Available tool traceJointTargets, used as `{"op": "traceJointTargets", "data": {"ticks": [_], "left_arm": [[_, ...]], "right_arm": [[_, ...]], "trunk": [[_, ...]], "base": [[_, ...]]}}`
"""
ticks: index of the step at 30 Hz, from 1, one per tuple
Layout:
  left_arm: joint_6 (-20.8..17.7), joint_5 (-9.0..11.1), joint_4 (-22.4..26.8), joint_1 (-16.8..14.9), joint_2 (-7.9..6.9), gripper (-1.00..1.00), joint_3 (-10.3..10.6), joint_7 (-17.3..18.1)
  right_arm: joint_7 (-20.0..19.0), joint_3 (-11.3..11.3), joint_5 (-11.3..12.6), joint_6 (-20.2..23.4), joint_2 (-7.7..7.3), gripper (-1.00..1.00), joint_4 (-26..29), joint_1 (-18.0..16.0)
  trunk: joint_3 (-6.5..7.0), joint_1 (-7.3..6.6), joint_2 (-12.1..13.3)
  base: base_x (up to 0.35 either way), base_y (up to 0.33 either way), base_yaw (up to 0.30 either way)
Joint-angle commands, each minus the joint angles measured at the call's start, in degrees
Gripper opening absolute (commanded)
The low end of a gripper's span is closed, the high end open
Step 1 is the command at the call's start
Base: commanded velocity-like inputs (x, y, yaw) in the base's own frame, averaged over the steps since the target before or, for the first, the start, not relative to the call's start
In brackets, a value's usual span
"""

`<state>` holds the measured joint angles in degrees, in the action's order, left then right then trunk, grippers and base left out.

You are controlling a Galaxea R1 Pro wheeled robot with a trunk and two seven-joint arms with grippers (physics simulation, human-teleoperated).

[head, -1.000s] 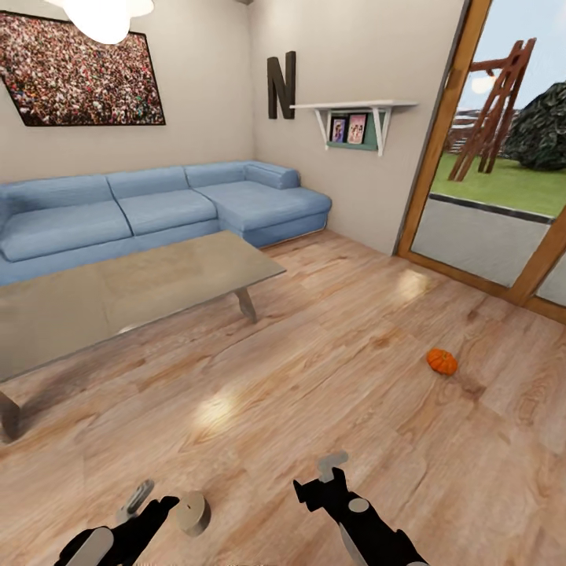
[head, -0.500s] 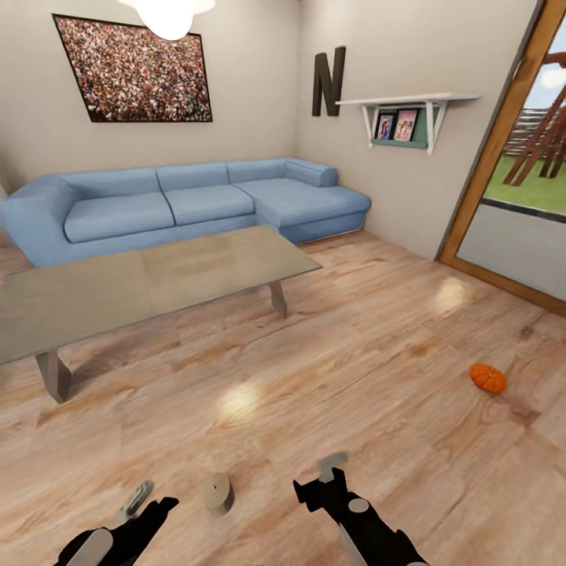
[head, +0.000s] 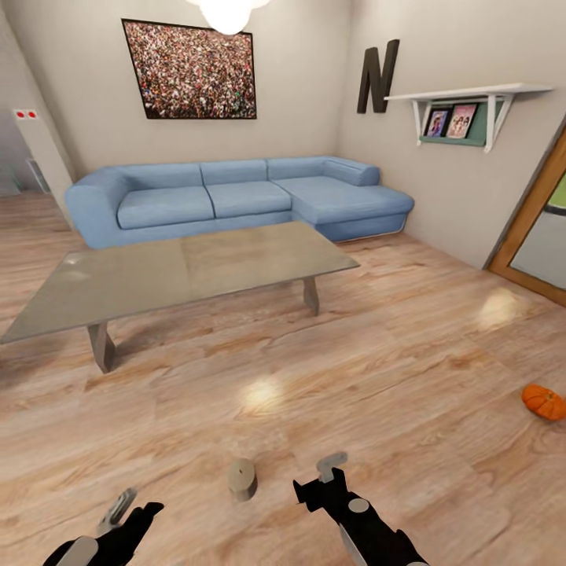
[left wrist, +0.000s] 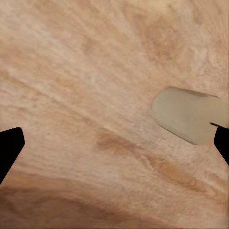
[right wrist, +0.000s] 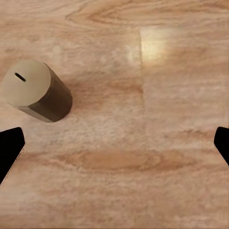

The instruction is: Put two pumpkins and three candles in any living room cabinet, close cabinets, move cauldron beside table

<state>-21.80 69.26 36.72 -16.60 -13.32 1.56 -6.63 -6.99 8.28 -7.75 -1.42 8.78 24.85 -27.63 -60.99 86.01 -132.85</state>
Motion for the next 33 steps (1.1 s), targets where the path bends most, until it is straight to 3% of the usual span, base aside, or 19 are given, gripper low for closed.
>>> {"op": "traceJointTargets", "data": {"ticks": [1,22,29,33], "left_arm": [[-0.1,0.6,0.0,0.0,-0.04,1.00,-0.1,-0.5],[-0.2,0.6,-0.1,0.0,0.00,1.00,-0.6,-0.5],[-0.2,0.4,-0.1,0.0,-0.04,1.00,-0.6,-0.5],[-0.3,0.0,1.3,-0.1,-0.61,1.00,-0.8,-0.4]], "right_arm": [[-0.1,-0.1,-0.6,-0.2,0.01,1.00,0.0,0.0],[-0.3,-0.1,-0.6,-0.1,0.01,1.00,0.0,0.0],[-0.4,-0.1,-0.6,-0.1,0.01,1.00,0.0,0.0],[0.1,3.4,-0.6,-0.1,-0.10,1.00,0.2,0.0]], "trunk": [[-0.23,0.21,-0.4],[-4.01,4.83,-8.9],[-5.43,5.75,-10.4],[-5.43,5.75,-10.4]], "base": [[0.000,0.000,0.298],[0.000,0.000,0.298],[0.000,0.000,0.072],[0.000,0.000,0.000]]}}
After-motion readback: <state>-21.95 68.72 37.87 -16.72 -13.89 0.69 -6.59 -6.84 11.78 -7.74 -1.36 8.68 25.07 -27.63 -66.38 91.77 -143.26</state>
